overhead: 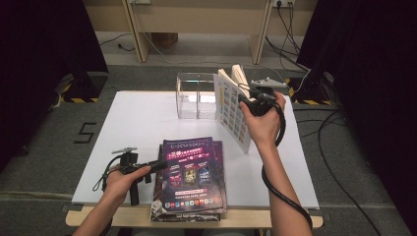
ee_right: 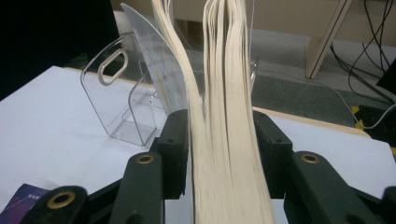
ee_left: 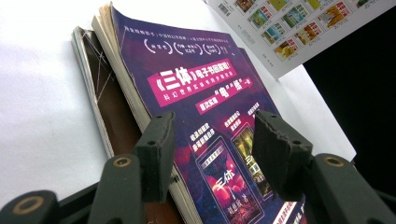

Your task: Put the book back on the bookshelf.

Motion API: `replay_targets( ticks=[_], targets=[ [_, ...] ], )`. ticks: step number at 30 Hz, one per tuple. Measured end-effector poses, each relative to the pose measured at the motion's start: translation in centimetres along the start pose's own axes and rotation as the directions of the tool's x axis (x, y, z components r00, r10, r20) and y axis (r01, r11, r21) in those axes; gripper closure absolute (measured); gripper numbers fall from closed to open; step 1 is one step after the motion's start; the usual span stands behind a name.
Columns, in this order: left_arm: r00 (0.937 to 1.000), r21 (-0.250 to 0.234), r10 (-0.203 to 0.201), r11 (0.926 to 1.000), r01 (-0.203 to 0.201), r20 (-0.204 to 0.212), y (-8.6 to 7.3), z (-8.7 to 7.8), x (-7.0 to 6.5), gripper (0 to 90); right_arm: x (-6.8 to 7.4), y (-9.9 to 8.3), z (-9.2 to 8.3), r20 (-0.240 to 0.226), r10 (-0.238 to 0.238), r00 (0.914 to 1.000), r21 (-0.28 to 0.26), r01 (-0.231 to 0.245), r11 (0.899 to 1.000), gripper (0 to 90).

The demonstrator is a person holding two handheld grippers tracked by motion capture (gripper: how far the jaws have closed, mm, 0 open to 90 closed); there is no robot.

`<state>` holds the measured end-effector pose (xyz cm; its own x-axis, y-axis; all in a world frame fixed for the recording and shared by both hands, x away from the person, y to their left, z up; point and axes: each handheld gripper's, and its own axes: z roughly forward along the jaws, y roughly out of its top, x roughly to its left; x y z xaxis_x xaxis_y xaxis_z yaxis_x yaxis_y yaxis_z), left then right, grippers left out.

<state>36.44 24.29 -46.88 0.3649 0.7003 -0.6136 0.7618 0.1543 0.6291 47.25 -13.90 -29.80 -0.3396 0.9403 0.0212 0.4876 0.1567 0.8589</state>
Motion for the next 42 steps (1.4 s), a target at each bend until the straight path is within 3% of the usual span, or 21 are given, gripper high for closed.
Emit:
replay_targets(
  ticks=[5,6,7,10,14,17,22,33,42],
  targets=[
    [1.0000,0.001,0.001,1.0000,-0.001,0.001,0.0,0.0,0.0,48.4,0.1,1.2,0.8,0.004,0.005,1.0000,0.059,-0.005,0.998,64.2],
    [1.0000,0.000,0.000,1.0000,0.000,0.001,0.0,0.0,0.0,48.4,0.1,1.3,1.0,0.006,0.013,0.9999,0.070,-0.013,0.997,68.4],
    [1.0000,0.000,0.001,1.0000,-0.001,-0.002,0.0,0.0,0.1,48.4,-0.1,1.6,1.0,0.016,0.020,0.9997,0.088,-0.021,0.996,72.5],
    [1.0000,0.000,0.001,1.0000,-0.001,-0.001,0.0,0.0,0.1,48.4,-0.1,1.7,1.0,0.048,0.027,0.9985,0.095,-0.032,0.995,73.6],
    [1.0000,-0.002,0.001,1.0000,-0.001,0.000,0.1,0.0,0.0,48.4,-0.7,1.7,0.8,0.039,0.071,0.9967,0.073,-0.074,0.995,74.0],
    [1.0000,-0.005,-0.001,1.0000,0.001,-0.002,0.1,0.0,0.1,48.4,-1.0,1.8,0.9,0.057,0.089,0.9943,0.043,-0.092,0.995,74.2],
    [1.0000,-0.003,-0.005,1.0000,0.005,-0.002,0.2,0.0,0.3,48.5,-0.5,2.4,1.4,0.082,0.086,0.9929,0.024,-0.088,0.996,74.2],
    [1.0000,-0.009,-0.005,0.9999,0.006,0.002,0.2,-0.3,0.3,48.5,0.7,4.2,3.1,0.068,0.098,0.9929,0.006,-0.098,0.995,74.2],
    [1.0000,-0.006,-0.010,0.9999,0.010,-0.001,0.2,-0.2,0.5,48.5,0.1,4.7,4.6,0.103,0.098,0.9898,-0.011,-0.097,0.995,74.2]
  ],
)
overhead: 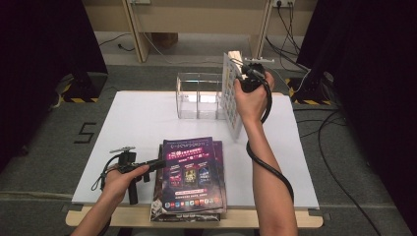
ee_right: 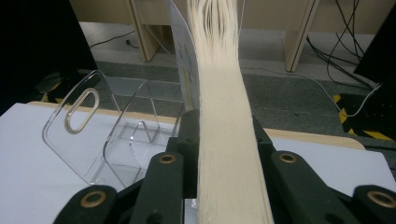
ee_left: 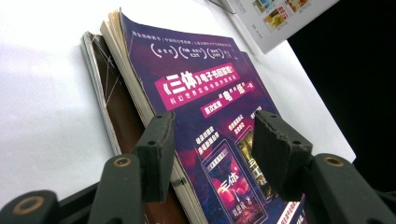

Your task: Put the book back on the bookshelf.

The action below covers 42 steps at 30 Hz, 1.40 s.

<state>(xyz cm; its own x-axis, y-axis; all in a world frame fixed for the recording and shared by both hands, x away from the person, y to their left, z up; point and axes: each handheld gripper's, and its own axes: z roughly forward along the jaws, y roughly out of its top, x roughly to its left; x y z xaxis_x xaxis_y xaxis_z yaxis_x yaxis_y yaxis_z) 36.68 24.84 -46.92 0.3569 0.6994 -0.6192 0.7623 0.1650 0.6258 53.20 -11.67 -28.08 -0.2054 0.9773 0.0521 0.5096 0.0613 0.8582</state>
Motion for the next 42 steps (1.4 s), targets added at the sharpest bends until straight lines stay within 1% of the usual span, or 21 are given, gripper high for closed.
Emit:
replay_targets(
  ticks=[2,3,5,6,7,9,12,14,19,21,23,24,27,29,30,31,34,38,42],
  targets=[
    [1.0000,0.000,0.001,1.0000,-0.001,0.000,0.0,0.1,0.0,48.5,-0.1,-0.1,0.3,0.005,0.003,1.0000,-0.003,-0.003,1.000,74.2],
    [1.0000,0.001,0.000,1.0000,0.000,0.001,0.0,0.1,0.0,48.5,-0.3,-0.4,0.7,0.014,0.006,0.9999,0.000,-0.006,1.000,74.1],
    [1.0000,0.000,-0.001,1.0000,0.001,0.002,-0.1,0.1,0.0,48.5,-0.4,-0.5,0.9,0.016,0.005,0.9999,0.004,-0.005,1.000,74.1],
    [1.0000,0.000,-0.002,1.0000,0.002,0.002,-0.1,0.1,0.0,48.5,-0.6,-0.8,1.2,0.018,0.013,0.9998,-0.002,-0.013,1.000,74.1],
    [1.0000,0.001,-0.003,1.0000,0.003,0.002,-0.1,0.1,0.0,48.5,-0.7,-0.8,1.2,0.023,0.016,0.9996,0.004,-0.016,1.000,74.0],
    [1.0000,0.002,-0.003,1.0000,0.003,0.000,-0.1,0.2,0.0,48.5,-0.8,-0.9,1.2,0.023,0.012,0.9997,-0.001,-0.012,1.000,74.0],
    [1.0000,0.005,-0.001,1.0000,0.001,-0.001,-0.2,0.2,0.0,48.5,-1.1,-0.7,1.1,0.024,0.021,0.9995,0.016,-0.022,1.000,73.5],
    [1.0000,0.007,0.001,1.0000,-0.001,0.000,-0.3,0.3,-0.1,48.5,-1.2,-0.8,1.0,0.032,0.016,0.9994,0.021,-0.017,1.000,73.0],
    [1.0000,0.003,0.005,1.0000,-0.005,0.002,-0.2,0.2,-0.3,48.5,-1.2,-1.0,0.7,0.018,0.007,0.9998,0.017,-0.007,1.000,70.7],
    [1.0000,0.003,0.005,1.0000,-0.005,0.002,-0.2,0.2,-0.2,48.4,-1.3,-1.0,0.2,0.014,0.018,0.9997,0.007,-0.018,1.000,67.9],
    [1.0000,0.004,0.003,1.0000,-0.003,0.001,-0.2,0.2,-0.2,48.5,-1.4,-1.0,0.0,0.014,0.016,0.9998,0.004,-0.017,1.000,67.3],
    [1.0000,0.005,0.003,1.0000,-0.003,-0.001,-0.2,0.2,-0.2,48.5,-1.4,-1.1,-0.4,0.006,0.017,0.9998,-0.001,-0.017,1.000,65.8],
    [1.0000,0.007,0.002,1.0000,-0.002,0.000,-0.2,0.2,-0.2,48.5,-1.5,-1.2,-0.6,0.001,0.016,0.9999,-0.006,-0.016,1.000,64.9],
    [1.0000,0.005,0.004,1.0000,-0.004,-0.001,-0.3,0.3,-0.2,48.4,-1.7,-1.4,-1.0,-0.009,0.017,0.9998,-0.008,-0.018,1.000,62.7],
    [1.0000,0.005,0.004,1.0000,-0.004,-0.001,-0.3,0.3,-0.2,48.4,-1.7,-1.4,-1.0,-0.009,0.017,0.9998,-0.008,-0.018,1.000,62.7],
    [1.0000,0.005,0.006,1.0000,-0.006,-0.001,-0.3,0.3,-0.2,48.4,-1.8,-1.7,-1.2,-0.018,0.023,0.9996,0.002,-0.023,1.000,61.9],
    [1.0000,0.006,0.008,1.0000,-0.008,-0.003,-0.3,0.3,-0.3,48.4,-2.0,-2.0,-1.3,-0.020,0.017,0.9997,0.003,-0.017,1.000,61.6],
    [0.9999,0.010,0.010,0.9999,-0.010,-0.002,-0.4,0.4,-0.3,48.4,-2.3,-2.6,-1.6,-0.025,0.023,0.9994,0.011,-0.023,1.000,61.1],
    [1.0000,0.010,0.009,0.9999,-0.009,-0.004,-0.4,0.4,-0.3,48.4,-2.3,-2.7,-1.6,-0.027,0.021,0.9994,0.013,-0.020,1.000,61.1]
  ],
)
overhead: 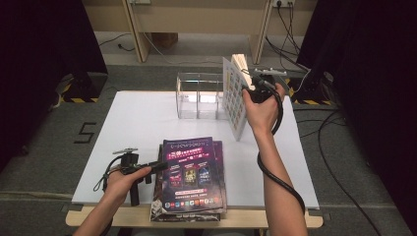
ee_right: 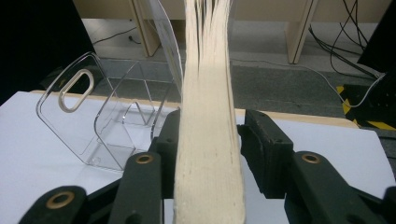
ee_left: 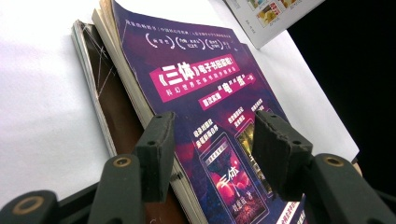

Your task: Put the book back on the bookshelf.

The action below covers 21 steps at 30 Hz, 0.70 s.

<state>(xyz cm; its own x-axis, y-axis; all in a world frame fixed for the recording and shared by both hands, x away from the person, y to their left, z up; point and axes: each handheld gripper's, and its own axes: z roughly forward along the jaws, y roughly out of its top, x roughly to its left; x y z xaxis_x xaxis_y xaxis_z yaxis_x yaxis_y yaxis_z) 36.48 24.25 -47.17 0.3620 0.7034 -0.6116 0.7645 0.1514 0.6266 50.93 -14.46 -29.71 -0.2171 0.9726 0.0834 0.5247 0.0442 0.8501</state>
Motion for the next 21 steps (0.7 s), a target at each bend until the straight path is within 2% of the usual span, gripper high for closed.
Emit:
replay_targets(
  ticks=[11,21],
  targets=[
    [1.0000,-0.006,0.007,1.0000,-0.007,-0.005,0.02,-0.06,0.06,48.2,0.06,-0.37,0.25,0.001,0.001,1.0000,0.003,-0.001,1.000,61.2],
    [0.9999,-0.001,0.009,1.0000,-0.009,-0.005,-0.01,-0.02,0.06,48.1,0.09,-0.03,0.93,0.009,-0.001,1.0000,0.030,0.000,1.000,63.1]
  ],
)
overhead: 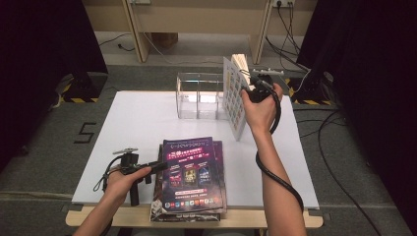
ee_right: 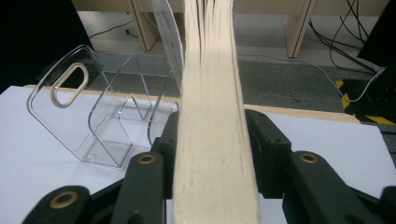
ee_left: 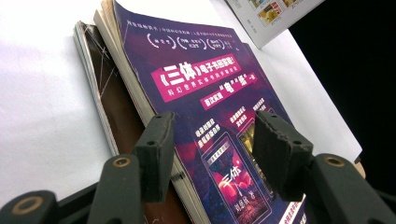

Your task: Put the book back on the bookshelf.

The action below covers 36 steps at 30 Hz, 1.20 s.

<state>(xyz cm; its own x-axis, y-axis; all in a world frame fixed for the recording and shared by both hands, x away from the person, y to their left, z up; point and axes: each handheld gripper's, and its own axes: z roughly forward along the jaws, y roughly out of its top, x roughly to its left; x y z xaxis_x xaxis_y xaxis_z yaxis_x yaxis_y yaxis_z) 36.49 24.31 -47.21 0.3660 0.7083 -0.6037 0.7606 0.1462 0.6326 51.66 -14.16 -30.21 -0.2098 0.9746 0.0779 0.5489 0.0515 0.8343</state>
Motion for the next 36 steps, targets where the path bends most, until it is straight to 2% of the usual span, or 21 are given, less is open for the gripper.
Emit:
replay_targets(
  ticks=[9,12,18,25,32,36],
  targets=[
    [1.0000,0.004,0.001,1.0000,-0.001,0.000,0.0,0.0,0.1,48.1,0.3,0.3,0.8,0.007,-0.011,0.9999,0.023,0.010,1.000,66.6],
    [1.0000,0.003,-0.001,1.0000,0.002,-0.001,0.0,0.0,0.1,48.1,0.4,0.5,1.1,0.006,-0.014,0.9999,0.038,0.014,0.999,71.5],
    [1.0000,0.006,-0.004,1.0000,0.004,-0.002,0.0,0.0,0.2,48.1,0.6,0.8,1.2,0.014,-0.010,0.9999,0.057,0.009,0.998,73.9],
    [1.0000,0.004,-0.005,1.0000,0.005,-0.004,0.0,0.0,0.3,48.1,0.6,0.8,1.3,0.009,-0.006,0.9999,0.040,0.006,0.999,74.2],
    [0.9999,-0.003,-0.012,0.9999,0.012,-0.005,0.1,-0.1,0.6,48.1,0.7,1.5,1.7,0.011,0.007,0.9999,0.031,-0.007,1.000,74.3],
    [0.9999,-0.002,-0.012,0.9999,0.012,-0.008,0.1,-0.1,0.7,48.2,1.0,2.1,2.1,0.020,0.013,0.9997,0.001,-0.013,1.000,74.3]
  ],
)
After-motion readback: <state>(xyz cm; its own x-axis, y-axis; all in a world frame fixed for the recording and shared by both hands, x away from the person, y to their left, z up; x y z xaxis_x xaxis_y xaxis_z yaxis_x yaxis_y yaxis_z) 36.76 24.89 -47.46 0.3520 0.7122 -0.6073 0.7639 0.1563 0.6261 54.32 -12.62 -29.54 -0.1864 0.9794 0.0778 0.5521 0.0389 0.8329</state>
